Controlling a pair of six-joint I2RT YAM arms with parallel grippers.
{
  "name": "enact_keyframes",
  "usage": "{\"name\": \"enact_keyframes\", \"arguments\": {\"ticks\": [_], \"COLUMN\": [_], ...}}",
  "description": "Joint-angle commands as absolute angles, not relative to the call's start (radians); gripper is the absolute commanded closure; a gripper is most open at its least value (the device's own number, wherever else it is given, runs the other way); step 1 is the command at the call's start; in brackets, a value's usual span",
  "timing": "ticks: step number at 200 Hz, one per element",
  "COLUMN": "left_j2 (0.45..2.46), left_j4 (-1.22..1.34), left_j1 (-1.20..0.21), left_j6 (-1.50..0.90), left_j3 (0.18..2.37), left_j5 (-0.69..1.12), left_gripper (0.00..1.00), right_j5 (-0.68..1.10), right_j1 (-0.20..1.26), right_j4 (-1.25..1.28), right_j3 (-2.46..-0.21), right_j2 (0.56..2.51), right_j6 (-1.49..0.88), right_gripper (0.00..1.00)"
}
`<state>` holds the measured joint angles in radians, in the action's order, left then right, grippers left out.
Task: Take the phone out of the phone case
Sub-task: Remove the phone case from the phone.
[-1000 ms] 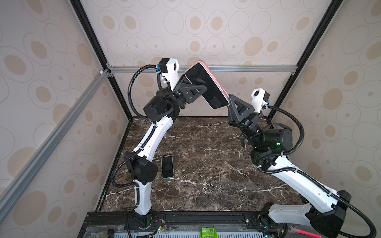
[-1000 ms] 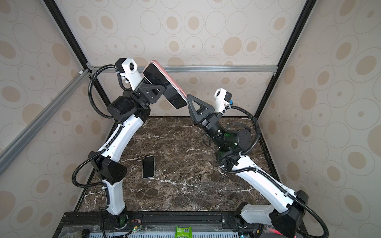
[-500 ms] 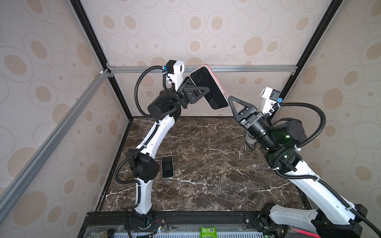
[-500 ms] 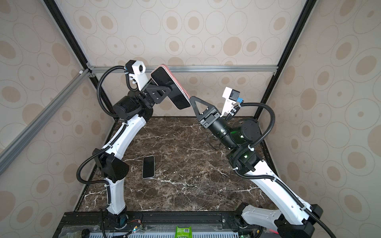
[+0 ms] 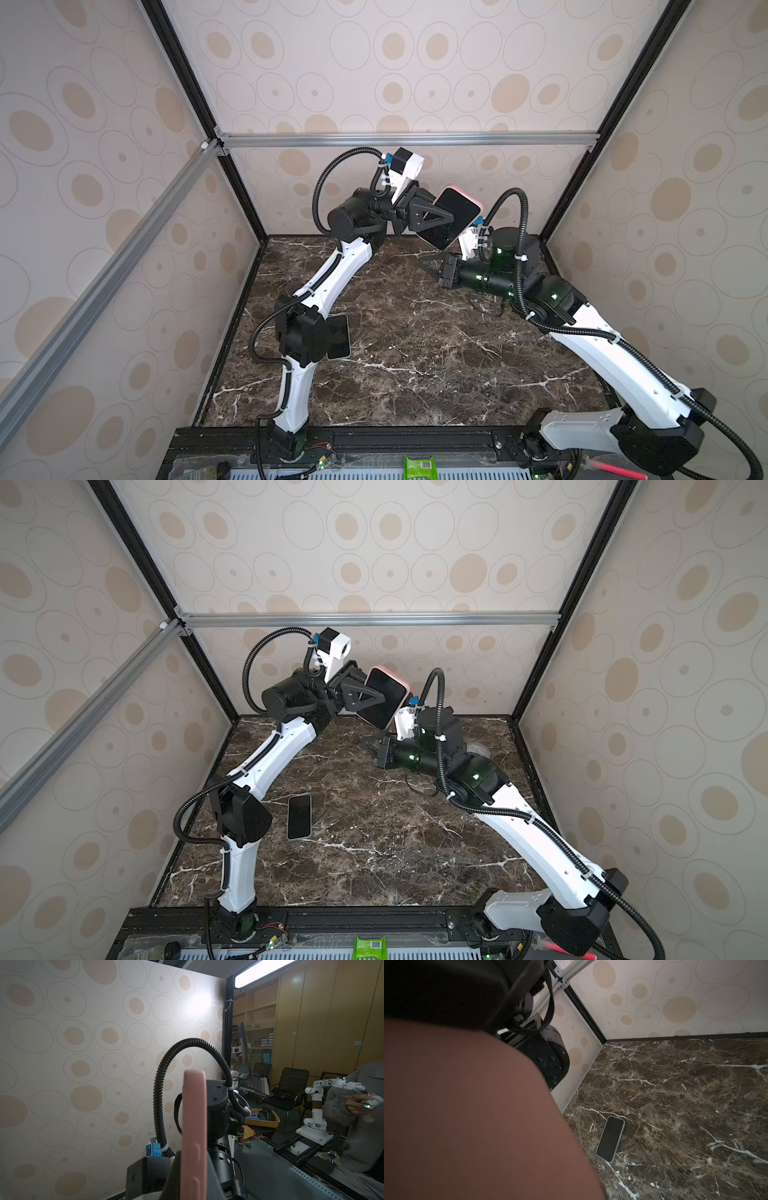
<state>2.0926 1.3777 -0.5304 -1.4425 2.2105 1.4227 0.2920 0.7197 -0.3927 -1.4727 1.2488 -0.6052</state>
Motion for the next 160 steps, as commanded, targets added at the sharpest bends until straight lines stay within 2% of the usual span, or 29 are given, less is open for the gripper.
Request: {"name": "enact_keyframes", "arguments": {"ticks": [1, 30, 43, 60, 68, 82, 103, 127, 141, 160], "left_j2": [2.088, 2.074, 2.059, 2.033, 2.02, 1.991, 1.91, 1.824, 1.804, 1.817], "left_j4": [1.378, 1.339, 1.314, 1.29, 1.274, 1.202, 1.024, 0.88, 1.009, 1.279], "left_j1": [-0.548, -0.527, -0.515, -0.502, -0.5, -0.499, -0.503, -0.506, -0.508, -0.51], "left_j6": [-1.427, -1.393, -1.365, -1.336, -1.323, -1.273, -1.129, -1.037, -1.151, -1.394], "left_j3": [2.21, 2.199, 2.184, 2.148, 2.13, 2.1, 2.022, 1.934, 1.868, 1.82], "left_j5": [1.392, 1.355, 1.335, 1.296, 1.28, 1.254, 1.203, 1.134, 1.103, 1.061], "left_gripper": [1.0, 1.0, 1.0, 1.0, 1.0, 1.0, 1.0, 1.0, 1.0, 1.0], "right_j5": [0.367, 0.179, 0.106, 0.05, 0.042, 0.044, 0.142, 0.417, 0.552, 0.641], "right_j1": [0.745, 0.739, 0.733, 0.712, 0.702, 0.685, 0.617, 0.468, 0.424, 0.402], "right_j4": [-0.369, -0.33, -0.34, -0.32, -0.315, -0.309, -0.302, -0.269, -0.197, -0.056], "right_j3": [-1.431, -1.315, -1.285, -1.246, -1.244, -1.256, -1.289, -1.346, -1.352, -1.328], "right_j2": [1.168, 1.036, 0.994, 0.937, 0.922, 0.906, 0.909, 0.962, 0.989, 1.003], "right_j6": [-0.491, -0.449, -0.433, -0.41, -0.389, -0.34, -0.306, -0.347, -0.364, -0.428], "right_gripper": [1.0, 1.0, 0.86, 0.6, 0.56, 0.54, 0.54, 0.51, 0.5, 0.5]}}
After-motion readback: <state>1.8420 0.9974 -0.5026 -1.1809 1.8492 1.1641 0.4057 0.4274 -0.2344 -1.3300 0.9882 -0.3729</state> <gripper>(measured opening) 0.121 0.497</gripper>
